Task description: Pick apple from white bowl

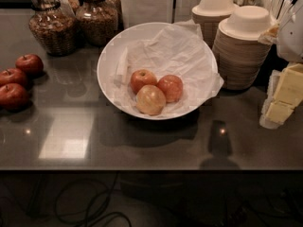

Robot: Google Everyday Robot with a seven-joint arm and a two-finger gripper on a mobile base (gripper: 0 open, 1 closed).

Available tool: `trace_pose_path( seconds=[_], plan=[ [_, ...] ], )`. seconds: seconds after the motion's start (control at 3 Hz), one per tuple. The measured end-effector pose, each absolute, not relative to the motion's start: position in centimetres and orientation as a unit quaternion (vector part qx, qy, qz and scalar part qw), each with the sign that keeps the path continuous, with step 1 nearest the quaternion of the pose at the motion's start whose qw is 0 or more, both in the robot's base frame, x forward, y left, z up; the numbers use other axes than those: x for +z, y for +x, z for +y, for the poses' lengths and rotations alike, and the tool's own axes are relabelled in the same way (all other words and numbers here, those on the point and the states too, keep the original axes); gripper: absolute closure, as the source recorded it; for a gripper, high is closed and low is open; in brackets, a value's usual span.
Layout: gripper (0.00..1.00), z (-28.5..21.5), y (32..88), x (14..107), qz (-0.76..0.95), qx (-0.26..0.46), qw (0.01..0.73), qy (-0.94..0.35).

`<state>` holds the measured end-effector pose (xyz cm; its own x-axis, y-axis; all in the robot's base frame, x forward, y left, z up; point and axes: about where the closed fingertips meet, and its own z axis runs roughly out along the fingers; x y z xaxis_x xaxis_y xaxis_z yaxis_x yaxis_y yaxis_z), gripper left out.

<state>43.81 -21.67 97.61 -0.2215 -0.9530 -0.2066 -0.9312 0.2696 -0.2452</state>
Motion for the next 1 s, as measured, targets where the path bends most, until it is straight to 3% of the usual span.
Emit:
trace_pose_path(
  seconds=[1.0],
  plan=[
    [0.0,-20.7,45.2,97.0,0.756,-0.036,0.17,-0.631]
  ],
)
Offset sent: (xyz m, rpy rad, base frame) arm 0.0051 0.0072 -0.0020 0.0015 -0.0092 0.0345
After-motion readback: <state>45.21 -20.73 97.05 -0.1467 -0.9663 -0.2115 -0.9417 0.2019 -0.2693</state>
